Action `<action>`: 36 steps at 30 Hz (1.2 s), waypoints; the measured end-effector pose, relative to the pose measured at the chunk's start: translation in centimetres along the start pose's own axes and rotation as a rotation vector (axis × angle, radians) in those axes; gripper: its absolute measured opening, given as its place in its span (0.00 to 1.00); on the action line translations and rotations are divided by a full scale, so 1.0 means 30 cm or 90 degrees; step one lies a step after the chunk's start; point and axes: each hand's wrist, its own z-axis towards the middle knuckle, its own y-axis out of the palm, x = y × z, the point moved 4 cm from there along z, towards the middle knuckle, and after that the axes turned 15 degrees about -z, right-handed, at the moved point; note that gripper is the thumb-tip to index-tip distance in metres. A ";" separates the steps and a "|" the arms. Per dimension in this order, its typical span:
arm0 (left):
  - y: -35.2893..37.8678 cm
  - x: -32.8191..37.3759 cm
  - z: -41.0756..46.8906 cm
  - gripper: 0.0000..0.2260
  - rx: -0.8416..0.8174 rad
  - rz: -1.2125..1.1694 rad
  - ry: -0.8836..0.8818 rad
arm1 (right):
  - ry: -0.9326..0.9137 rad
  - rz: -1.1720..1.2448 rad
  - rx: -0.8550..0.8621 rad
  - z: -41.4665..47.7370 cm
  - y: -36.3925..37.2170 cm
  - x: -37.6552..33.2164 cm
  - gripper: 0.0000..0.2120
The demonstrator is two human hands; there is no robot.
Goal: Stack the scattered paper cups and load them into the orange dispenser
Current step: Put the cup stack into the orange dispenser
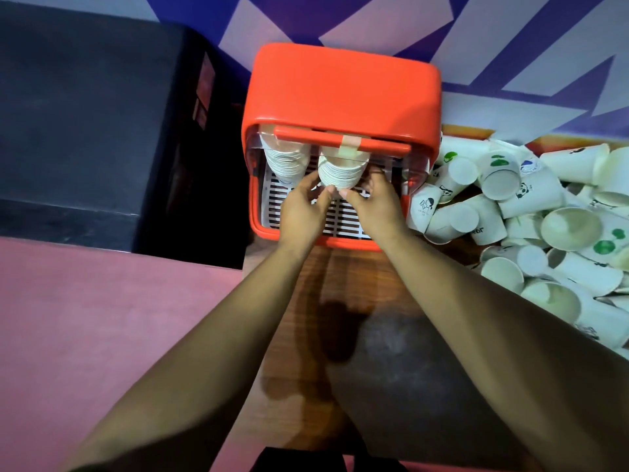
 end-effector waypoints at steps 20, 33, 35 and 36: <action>0.017 0.078 0.006 0.18 -0.056 -0.039 -0.049 | 0.048 -0.014 -0.005 0.073 0.018 -0.008 0.14; -0.056 0.092 -0.149 0.14 -0.037 0.056 -0.004 | -0.062 -0.099 -0.040 -0.211 -0.237 -0.010 0.24; -0.043 0.089 -0.218 0.14 -0.050 0.077 0.036 | -0.060 -0.093 -0.015 -0.323 -0.328 0.042 0.22; -0.026 0.084 -0.254 0.13 -0.058 0.079 0.047 | -0.037 -0.095 0.004 -0.373 -0.375 0.084 0.21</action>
